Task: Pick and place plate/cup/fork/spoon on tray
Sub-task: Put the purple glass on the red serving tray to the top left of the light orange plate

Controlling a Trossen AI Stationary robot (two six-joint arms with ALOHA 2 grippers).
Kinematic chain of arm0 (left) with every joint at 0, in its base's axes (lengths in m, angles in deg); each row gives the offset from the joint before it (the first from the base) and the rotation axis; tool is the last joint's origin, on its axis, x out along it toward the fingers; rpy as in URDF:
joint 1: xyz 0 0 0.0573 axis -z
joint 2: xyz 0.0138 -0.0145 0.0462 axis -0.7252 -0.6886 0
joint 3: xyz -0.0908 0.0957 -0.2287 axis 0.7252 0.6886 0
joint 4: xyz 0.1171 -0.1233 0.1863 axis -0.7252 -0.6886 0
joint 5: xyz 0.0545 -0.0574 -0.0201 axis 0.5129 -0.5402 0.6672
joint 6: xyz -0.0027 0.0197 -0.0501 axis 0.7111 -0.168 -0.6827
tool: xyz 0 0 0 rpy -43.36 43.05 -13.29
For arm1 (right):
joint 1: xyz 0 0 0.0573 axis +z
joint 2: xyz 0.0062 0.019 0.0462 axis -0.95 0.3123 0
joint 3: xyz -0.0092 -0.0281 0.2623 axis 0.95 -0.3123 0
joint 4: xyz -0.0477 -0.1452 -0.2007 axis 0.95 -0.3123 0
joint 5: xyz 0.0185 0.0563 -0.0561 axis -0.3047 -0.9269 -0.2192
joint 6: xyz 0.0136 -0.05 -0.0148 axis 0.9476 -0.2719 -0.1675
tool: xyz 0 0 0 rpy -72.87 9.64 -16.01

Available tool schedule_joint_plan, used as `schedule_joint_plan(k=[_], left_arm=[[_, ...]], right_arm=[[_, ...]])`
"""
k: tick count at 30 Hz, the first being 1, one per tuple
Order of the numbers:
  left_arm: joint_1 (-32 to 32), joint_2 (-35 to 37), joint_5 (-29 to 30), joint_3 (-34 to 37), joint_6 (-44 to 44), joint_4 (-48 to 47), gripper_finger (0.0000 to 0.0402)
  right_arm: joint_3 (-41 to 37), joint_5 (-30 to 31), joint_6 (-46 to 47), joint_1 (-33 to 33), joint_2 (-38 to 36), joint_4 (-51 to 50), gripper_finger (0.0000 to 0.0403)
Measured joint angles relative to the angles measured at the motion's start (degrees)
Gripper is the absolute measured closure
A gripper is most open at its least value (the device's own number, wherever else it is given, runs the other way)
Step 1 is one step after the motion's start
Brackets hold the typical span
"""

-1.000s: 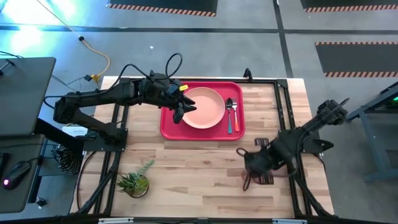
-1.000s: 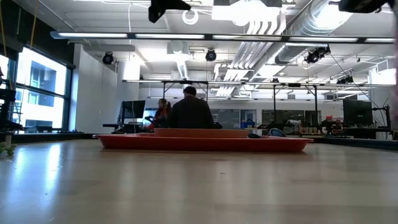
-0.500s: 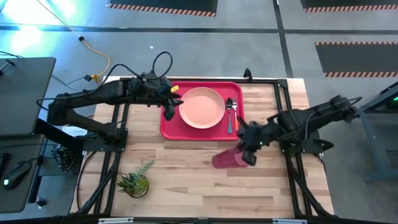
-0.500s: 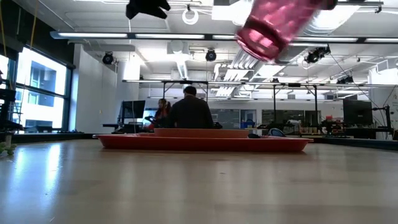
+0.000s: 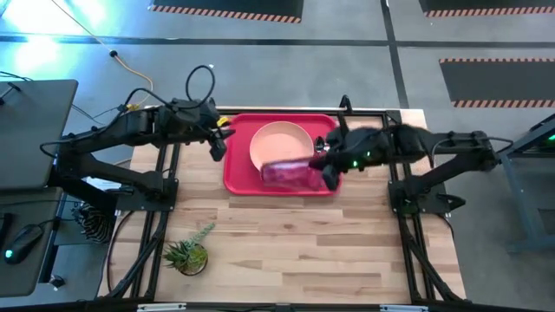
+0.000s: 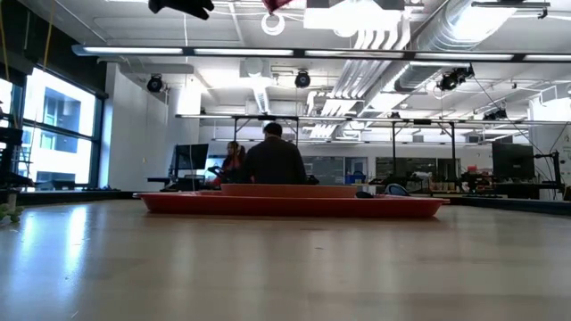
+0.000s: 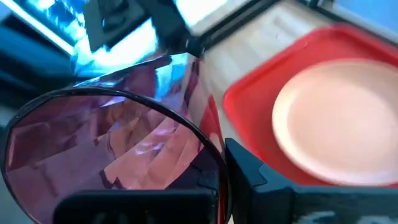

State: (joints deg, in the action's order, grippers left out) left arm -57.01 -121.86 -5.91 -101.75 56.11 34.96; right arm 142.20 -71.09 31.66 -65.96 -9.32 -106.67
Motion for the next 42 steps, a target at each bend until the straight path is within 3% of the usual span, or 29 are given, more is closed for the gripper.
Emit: schedule_joint_plan(k=[8,14,25,30,42], left_arm=[[0.0,1.7,4.2,0.0,0.0,-0.2,0.0271],[0.0,1.9,4.5,0.0,0.0,-1.0,0.0271],[0.0,1.8,4.5,0.0,0.0,-1.8,0.0271],[0.0,1.8,4.5,0.0,0.0,-2.6,0.0271],[0.0,1.8,4.5,0.0,0.0,-3.1,0.0271]], right_arm=[[9.9,-0.1,-4.0,-3.8,5.8,0.0,0.0403],[22.1,-1.9,-2.7,-4.1,16.6,-16.0,0.0403],[36.9,-11.0,-1.3,-4.1,34.4,-32.1,0.0403],[39.7,-11.1,-1.4,-4.0,39.3,-38.0,0.0403],[39.6,-14.7,0.1,-2.9,45.8,-40.6,0.0403]])
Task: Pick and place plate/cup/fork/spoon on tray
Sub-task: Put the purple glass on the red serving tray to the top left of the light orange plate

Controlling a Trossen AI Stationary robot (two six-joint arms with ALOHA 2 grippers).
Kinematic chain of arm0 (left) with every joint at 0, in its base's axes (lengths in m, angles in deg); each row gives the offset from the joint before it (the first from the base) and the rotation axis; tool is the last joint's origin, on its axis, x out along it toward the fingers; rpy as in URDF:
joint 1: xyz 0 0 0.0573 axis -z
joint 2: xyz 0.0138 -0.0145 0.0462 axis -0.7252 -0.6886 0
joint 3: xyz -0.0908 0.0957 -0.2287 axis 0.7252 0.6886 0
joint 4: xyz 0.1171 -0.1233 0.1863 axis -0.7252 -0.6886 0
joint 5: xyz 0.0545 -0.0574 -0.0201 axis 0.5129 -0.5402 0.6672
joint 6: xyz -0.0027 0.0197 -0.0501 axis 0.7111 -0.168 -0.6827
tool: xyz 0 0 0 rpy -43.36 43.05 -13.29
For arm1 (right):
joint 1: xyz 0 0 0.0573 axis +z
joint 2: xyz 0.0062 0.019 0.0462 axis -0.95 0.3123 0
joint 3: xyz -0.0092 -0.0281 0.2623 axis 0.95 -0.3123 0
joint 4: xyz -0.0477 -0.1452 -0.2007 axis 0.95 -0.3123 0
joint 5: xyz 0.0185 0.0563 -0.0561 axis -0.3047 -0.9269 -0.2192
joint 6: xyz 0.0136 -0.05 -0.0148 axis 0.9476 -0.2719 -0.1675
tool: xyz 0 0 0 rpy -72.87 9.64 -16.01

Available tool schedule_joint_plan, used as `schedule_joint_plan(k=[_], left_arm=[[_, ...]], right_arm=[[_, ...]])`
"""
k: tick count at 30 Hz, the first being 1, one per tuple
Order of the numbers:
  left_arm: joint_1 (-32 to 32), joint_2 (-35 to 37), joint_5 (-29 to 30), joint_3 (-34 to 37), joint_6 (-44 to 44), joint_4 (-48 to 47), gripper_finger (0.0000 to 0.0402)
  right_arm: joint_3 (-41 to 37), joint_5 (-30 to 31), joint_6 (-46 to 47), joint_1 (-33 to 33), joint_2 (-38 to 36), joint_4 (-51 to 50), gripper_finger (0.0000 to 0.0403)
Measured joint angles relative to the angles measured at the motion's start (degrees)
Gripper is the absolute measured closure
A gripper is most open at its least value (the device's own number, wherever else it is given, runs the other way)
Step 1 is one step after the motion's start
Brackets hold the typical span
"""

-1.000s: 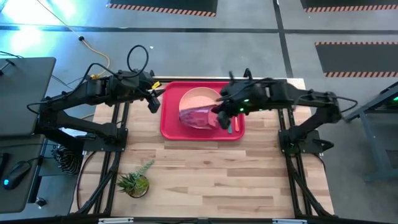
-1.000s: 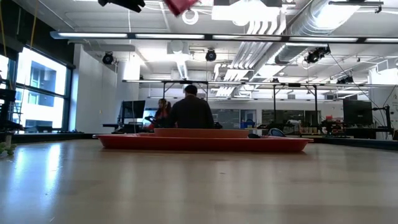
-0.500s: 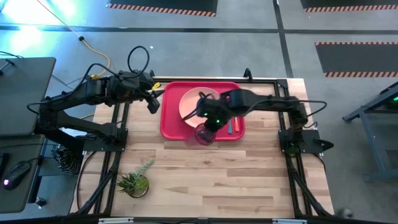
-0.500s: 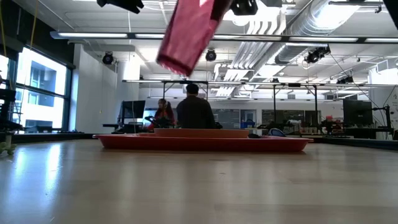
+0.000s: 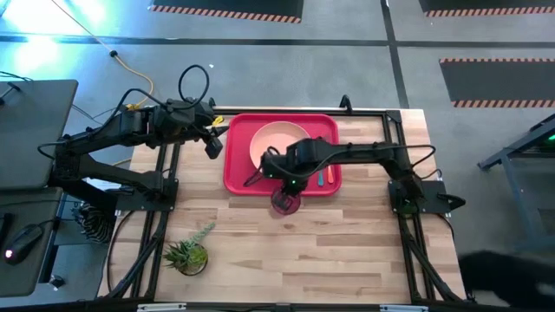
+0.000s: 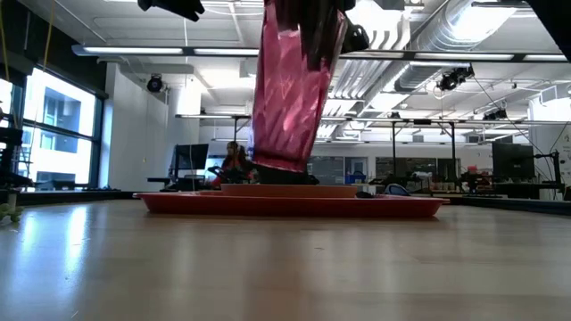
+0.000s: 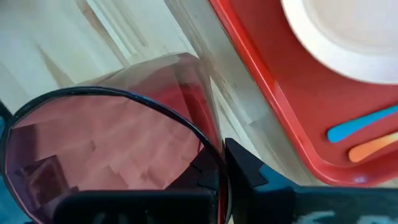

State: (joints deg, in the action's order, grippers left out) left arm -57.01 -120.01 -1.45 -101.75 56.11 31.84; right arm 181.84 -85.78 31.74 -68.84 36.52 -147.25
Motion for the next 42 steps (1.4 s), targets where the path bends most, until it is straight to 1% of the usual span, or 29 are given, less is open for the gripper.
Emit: schedule_joint_plan(k=[12,19,27,33,42], left_arm=[[0.0,0.0,0.0,0.0,0.0,0.0,0.0271],[0.0,0.0,0.0,0.0,0.0,0.0,0.0271],[0.0,0.0,0.0,0.0,0.2,-0.2,0.0271],[0.0,0.0,-0.1,0.0,1.4,-0.2,0.0271],[0.0,0.0,-0.1,0.0,1.5,-0.2,0.0271]], right_arm=[[0.0,0.7,1.5,1.6,5.3,-1.5,0.0403],[-0.1,1.0,2.1,1.7,6.8,-1.6,0.0403],[-0.1,0.8,2.5,1.7,6.8,-1.6,0.0402],[-0.1,0.6,2.6,1.7,6.8,-1.5,0.0387],[0.4,0.7,2.5,1.7,6.8,-0.9,0.0354]])
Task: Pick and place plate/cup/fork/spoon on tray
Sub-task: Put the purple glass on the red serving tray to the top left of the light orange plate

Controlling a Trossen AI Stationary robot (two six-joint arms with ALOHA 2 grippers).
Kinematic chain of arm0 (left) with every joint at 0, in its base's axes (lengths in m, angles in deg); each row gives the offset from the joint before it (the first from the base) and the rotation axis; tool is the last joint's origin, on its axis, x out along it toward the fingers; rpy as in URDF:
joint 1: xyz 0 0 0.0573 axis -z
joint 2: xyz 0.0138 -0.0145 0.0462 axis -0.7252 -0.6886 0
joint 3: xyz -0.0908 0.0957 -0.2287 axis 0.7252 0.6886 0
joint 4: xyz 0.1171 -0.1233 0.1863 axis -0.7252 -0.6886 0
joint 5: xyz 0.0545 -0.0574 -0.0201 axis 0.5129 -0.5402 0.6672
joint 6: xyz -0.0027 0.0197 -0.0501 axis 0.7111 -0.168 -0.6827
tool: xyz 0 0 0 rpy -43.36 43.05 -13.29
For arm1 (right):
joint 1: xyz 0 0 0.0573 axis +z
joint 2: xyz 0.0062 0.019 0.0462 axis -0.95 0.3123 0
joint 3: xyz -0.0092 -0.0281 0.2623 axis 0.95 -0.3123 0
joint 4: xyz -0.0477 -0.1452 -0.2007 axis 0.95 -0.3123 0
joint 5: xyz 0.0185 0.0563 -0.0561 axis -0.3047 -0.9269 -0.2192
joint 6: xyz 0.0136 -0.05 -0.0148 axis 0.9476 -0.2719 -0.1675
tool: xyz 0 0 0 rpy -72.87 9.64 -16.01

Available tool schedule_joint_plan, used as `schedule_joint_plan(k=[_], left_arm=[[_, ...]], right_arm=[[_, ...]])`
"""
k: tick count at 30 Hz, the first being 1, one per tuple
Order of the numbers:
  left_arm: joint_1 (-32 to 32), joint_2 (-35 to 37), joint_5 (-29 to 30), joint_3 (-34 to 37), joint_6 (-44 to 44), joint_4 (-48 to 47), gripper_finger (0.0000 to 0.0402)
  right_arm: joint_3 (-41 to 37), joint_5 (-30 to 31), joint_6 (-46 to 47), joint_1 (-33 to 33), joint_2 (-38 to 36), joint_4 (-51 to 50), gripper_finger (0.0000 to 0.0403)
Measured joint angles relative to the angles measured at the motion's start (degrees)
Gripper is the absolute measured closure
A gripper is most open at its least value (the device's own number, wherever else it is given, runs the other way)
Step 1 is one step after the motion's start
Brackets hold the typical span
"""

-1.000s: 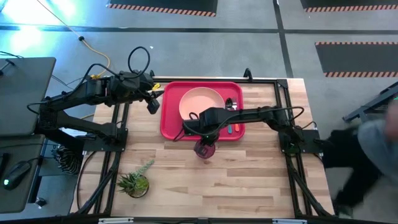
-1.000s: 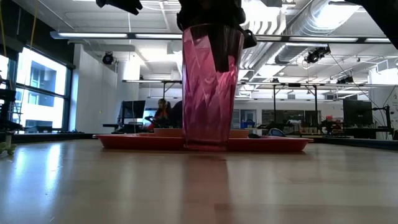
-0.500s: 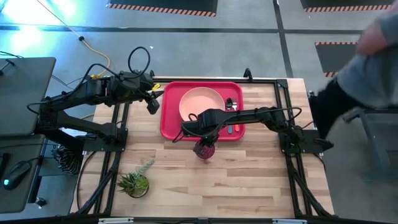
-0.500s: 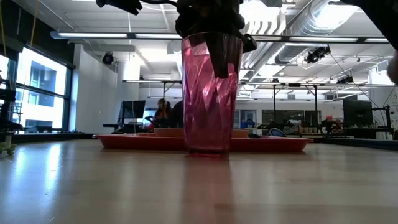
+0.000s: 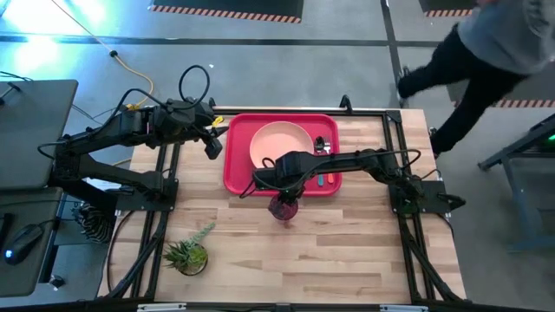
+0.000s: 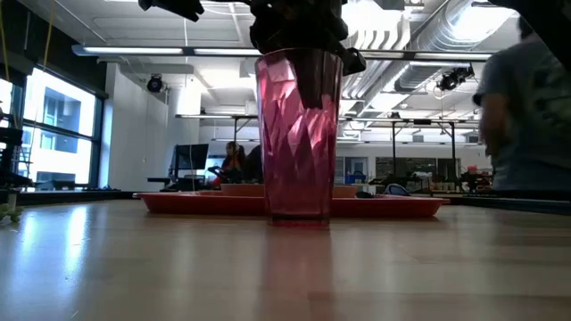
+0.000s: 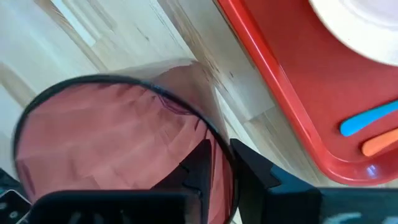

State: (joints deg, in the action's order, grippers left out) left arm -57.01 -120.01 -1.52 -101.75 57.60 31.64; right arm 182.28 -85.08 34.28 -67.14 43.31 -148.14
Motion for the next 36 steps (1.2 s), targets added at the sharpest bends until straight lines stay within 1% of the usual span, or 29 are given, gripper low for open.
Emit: schedule_joint_plan(k=[7,15,23,32,36], left_arm=[[0.0,0.0,0.0,0.0,0.0,0.0,0.0271],[0.0,0.0,0.0,0.0,0.0,0.0,0.0271],[0.0,0.0,0.0,0.0,0.0,0.0,0.0271],[0.0,0.0,0.0,0.0,0.0,0.0,0.0271],[0.0,0.0,0.0,0.0,1.7,0.0,0.027]], right_arm=[[2.8,0.3,0.1,-0.2,0.0,-0.1,0.0335],[5.7,3.2,0.4,-0.5,0.0,-2.4,0.0334],[10.3,3.2,1.5,-1.3,0.0,-5.6,0.0334],[10.3,3.3,3.5,-1.4,-3.3,-5.1,0.0334],[10.1,6.0,4.1,-1.2,-4.9,-5.5,0.0334]])
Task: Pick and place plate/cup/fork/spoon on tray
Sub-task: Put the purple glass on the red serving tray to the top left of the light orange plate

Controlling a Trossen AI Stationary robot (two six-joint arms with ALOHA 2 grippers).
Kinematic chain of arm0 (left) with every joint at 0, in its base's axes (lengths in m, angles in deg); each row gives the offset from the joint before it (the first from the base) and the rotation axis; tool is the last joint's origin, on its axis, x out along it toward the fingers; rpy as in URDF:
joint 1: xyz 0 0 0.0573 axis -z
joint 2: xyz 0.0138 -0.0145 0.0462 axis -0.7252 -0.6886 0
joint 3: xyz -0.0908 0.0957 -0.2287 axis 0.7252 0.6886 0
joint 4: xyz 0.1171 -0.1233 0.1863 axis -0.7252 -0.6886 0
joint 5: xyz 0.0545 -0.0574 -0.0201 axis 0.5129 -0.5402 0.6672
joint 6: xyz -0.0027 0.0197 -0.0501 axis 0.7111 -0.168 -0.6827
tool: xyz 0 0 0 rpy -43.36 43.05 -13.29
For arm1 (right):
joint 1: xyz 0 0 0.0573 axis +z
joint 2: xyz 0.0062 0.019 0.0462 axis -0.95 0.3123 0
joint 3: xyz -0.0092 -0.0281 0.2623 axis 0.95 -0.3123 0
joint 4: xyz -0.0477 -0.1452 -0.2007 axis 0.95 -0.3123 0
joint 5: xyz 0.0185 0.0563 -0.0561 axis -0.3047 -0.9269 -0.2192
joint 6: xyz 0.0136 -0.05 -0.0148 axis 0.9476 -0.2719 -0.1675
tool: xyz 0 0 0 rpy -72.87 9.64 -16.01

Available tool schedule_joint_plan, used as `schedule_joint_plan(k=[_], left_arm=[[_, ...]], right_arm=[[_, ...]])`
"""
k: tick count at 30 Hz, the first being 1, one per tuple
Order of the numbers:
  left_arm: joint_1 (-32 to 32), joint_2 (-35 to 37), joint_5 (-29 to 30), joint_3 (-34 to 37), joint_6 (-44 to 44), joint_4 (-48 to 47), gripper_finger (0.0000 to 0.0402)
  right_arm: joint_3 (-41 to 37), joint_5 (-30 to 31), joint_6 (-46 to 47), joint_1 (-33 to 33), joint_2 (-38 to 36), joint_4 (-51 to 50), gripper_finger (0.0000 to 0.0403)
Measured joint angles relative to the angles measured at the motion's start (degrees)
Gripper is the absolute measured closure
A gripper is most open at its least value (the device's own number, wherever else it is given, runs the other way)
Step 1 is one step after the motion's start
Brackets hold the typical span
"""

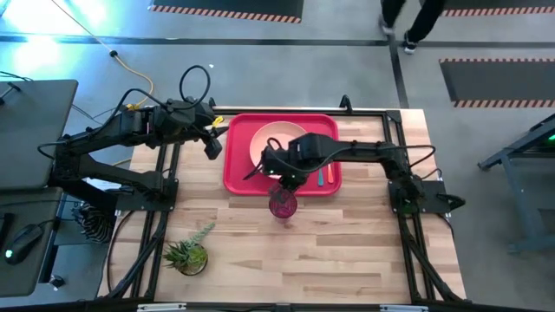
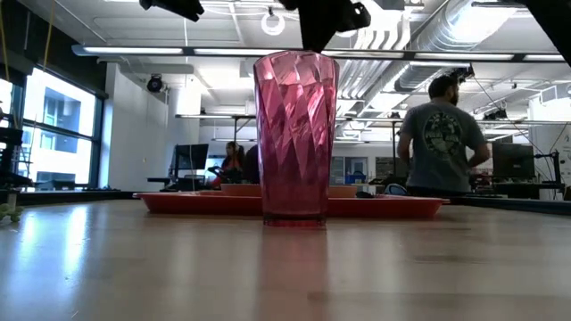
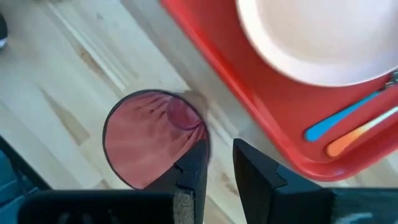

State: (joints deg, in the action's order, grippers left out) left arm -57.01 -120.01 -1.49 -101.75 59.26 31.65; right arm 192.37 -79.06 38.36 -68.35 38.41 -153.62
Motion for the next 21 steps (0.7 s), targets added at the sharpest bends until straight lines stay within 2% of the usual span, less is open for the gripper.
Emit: schedule_joint_plan(k=[6,9,17,21], left_arm=[[0.0,0.0,0.0,0.0,1.8,0.7,0.0252],[0.0,0.0,-0.2,0.0,-0.3,1.4,0.0236],[0.9,-1.0,-10.8,0.0,-8.3,6.9,0.0224],[2.9,-3.1,-11.5,0.0,-9.8,10.2,0.0224]], right_arm=[[0.1,5.2,0.0,0.0,-4.2,-0.1,0.0334],[0.1,8.3,0.8,0.0,-7.0,-0.1,0.0334],[0.1,15.2,-1.0,-0.3,-14.9,-0.1,0.0334],[0.1,16.9,-3.2,-1.1,-19.3,-0.1,0.0334]])
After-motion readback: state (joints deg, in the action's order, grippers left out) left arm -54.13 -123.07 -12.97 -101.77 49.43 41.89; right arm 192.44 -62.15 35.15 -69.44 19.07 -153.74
